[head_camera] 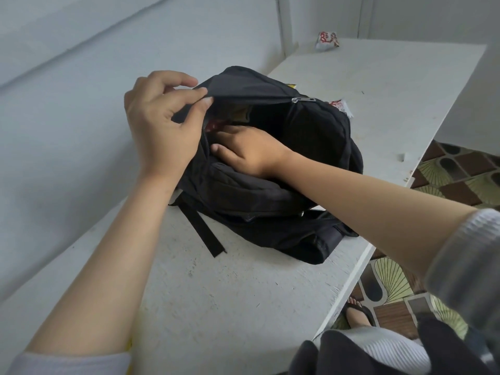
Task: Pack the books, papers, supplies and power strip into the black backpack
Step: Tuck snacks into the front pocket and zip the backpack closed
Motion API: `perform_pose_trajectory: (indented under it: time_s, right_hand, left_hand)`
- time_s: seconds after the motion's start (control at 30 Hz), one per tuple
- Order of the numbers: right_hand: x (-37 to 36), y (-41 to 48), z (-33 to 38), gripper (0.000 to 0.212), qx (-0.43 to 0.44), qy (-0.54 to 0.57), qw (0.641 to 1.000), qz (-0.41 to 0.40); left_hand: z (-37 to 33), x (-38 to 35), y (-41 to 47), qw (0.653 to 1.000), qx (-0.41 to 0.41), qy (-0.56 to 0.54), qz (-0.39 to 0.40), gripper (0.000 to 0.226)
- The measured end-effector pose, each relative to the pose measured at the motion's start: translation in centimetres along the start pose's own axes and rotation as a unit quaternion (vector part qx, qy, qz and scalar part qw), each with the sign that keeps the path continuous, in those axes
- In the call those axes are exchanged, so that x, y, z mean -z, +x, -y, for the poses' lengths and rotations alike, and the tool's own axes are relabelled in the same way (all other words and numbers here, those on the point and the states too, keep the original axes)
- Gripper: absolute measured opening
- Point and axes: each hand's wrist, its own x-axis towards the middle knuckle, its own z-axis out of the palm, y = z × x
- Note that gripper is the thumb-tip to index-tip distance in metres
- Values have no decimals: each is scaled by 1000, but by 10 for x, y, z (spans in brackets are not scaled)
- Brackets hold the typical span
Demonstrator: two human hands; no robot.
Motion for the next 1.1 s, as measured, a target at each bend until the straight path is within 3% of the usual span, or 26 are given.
perform_pose_trajectory:
  time_s: [0.2,0.37,0.47,0.53,0.63,0.73,0.97,1.1]
  right_hand:
    - [-3,7,-4,57,-64,0,992,105]
    - [17,-12,23,26,-91,130,986,51]
    - [37,-36,49,32,-112,166,977,73]
    - [40,-54,64,37,-77,109,989,56]
    - [37,-78,93,33,4,21,1000,-14]
    - [24,-89,126,26,73,89,993,-10]
    - [-54,-81,183,32,162,120,967,158]
    - [-99,-68,209,51,194,89,952,221]
  left_hand:
    - [-3,1,-4,999,21,-20,13,9]
    - [-4,10,-14,991,52,-34,121,14]
    - [-4,26,-30,968,120,-63,212,24]
    - [-6,42,-46,952,174,-93,236,24]
    - [-11,76,-80,936,256,-86,224,20]
    - [-19,118,-122,921,334,-38,198,18]
    - [-52,218,-208,857,491,137,71,14]
    - [-80,240,-250,788,552,267,59,45]
